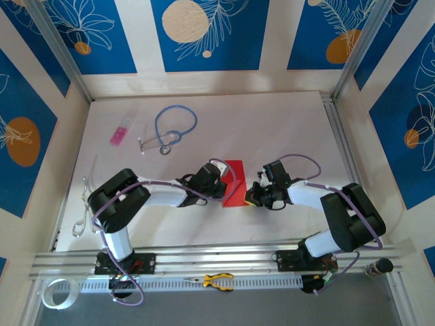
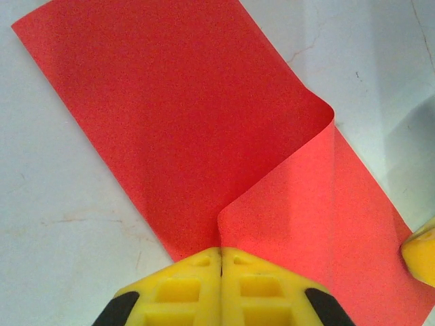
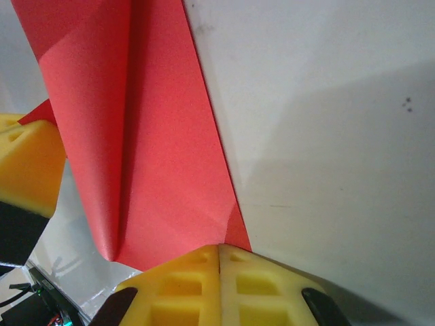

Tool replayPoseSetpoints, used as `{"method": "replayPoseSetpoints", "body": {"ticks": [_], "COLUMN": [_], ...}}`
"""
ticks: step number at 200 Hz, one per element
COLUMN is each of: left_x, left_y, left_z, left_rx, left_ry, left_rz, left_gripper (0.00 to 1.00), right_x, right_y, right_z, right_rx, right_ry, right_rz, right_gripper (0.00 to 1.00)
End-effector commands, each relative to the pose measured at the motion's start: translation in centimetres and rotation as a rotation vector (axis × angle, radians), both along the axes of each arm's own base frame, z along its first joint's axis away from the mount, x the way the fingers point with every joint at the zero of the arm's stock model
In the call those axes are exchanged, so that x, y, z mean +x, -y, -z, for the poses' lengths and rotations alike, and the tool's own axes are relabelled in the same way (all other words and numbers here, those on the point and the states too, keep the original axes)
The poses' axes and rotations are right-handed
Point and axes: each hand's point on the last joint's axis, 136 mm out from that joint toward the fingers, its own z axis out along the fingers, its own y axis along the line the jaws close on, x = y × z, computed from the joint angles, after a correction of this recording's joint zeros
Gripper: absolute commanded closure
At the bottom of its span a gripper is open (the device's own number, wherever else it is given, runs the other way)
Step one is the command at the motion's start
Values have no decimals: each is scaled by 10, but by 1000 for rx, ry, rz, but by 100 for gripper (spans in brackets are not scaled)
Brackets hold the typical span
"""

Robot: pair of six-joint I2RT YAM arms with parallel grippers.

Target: Fold a paper plane with a square sheet of paper (pick it up from the middle)

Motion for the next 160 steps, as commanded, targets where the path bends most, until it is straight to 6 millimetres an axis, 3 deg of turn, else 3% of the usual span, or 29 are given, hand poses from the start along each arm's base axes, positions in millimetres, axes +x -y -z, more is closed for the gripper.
{"method": "replayPoseSetpoints", "body": {"ticks": [1,160], "left_x": [13,9], "left_y": [3,5], "left_z": [-4,2], "left_rx": [-26,-39], "left_ry": [13,-11], "left_rz": [-26,-1], "left_gripper": [100,100], "right_x": [-18,-18], "right_y": [15,15], "right_z": [18,20], "right_rx": [-78,-83], "right_ry": [-96,-106], "right_rz": [9,9], "right_gripper": [100,100]}}
